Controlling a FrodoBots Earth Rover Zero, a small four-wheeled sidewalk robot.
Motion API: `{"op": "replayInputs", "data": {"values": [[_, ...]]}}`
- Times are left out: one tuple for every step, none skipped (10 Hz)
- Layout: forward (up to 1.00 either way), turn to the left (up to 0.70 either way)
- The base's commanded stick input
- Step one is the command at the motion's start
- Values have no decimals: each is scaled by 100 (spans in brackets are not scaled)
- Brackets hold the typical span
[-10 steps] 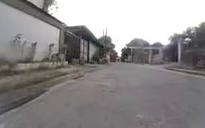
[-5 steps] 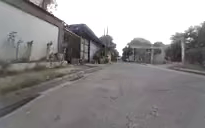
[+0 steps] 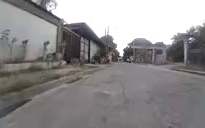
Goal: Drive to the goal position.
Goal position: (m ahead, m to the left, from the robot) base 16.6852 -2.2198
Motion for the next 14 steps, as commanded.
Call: {"op": "replayInputs", "data": {"values": [[70, 0], [70, 0], [70, 0], [70, 0], [70, 0], [70, 0], [70, 0], [70, 0], [70, 0], [70, 0], [70, 0], [70, -9], [70, -35], [70, -35]]}}
